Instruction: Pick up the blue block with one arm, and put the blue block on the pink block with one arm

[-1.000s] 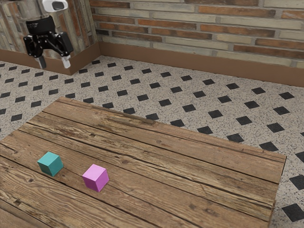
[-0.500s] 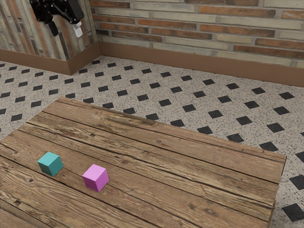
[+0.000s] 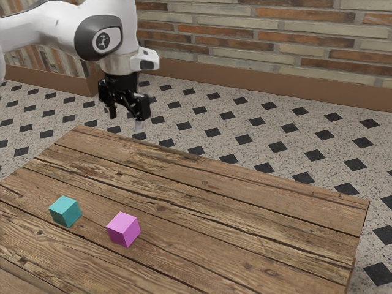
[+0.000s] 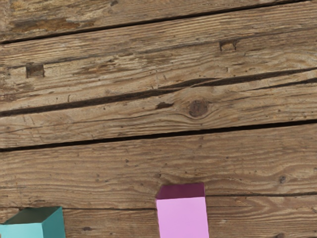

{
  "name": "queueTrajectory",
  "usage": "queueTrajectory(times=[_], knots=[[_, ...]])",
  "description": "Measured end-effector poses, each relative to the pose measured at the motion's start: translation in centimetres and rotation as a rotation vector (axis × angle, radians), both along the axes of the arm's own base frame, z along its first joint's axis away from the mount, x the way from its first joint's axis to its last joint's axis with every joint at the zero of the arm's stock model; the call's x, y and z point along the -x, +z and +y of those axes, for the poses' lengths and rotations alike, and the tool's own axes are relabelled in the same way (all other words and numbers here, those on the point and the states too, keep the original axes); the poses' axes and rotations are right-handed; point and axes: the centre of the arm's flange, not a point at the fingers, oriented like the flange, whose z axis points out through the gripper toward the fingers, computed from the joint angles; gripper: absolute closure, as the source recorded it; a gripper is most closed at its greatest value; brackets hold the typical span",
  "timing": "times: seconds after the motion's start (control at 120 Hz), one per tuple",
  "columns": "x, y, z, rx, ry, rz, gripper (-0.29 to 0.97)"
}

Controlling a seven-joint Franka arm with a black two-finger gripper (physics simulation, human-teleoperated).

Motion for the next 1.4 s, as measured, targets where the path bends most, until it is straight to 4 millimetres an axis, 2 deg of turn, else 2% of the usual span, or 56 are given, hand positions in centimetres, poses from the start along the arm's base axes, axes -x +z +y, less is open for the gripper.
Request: queueTrajectory(times=[0.092, 0.175, 0.275, 0.342, 0.433, 0.5, 0.708, 0.842, 0.925, 1.033, 1.15, 1.233, 1.4], knots=[[-0.2, -1.1, 3.8, -0.004, 0.059, -0.004, 0.00], [-0.7, -2.4, 5.9, 0.031, 0.088, 0.003, 0.00], [-1.4, -6.0, 9.7, 0.061, 0.110, 0.029, 0.00], [-0.5, -8.9, 12.9, 0.076, 0.134, 0.051, 0.00], [1.5, -12.4, 15.2, 0.096, 0.131, 0.064, 0.00], [2.9, -14.0, 16.4, 0.104, 0.121, 0.053, 0.00], [5.5, -18.3, 20.3, 0.094, 0.078, 0.020, 0.00], [7.2, -20.2, 21.8, 0.092, 0.054, 0.005, 0.00], [9.1, -20.8, 21.8, 0.104, 0.036, -0.007, 0.00], [10.6, -22.1, 22.0, 0.110, 0.020, -0.009, 0.00], [10.7, -24.4, 22.7, 0.103, 0.005, 0.011, 0.00], [10.2, -25.8, 22.2, 0.097, -0.024, 0.023, 0.00], [9.9, -26.1, 22.7, 0.087, -0.044, 0.007, 0.00]])
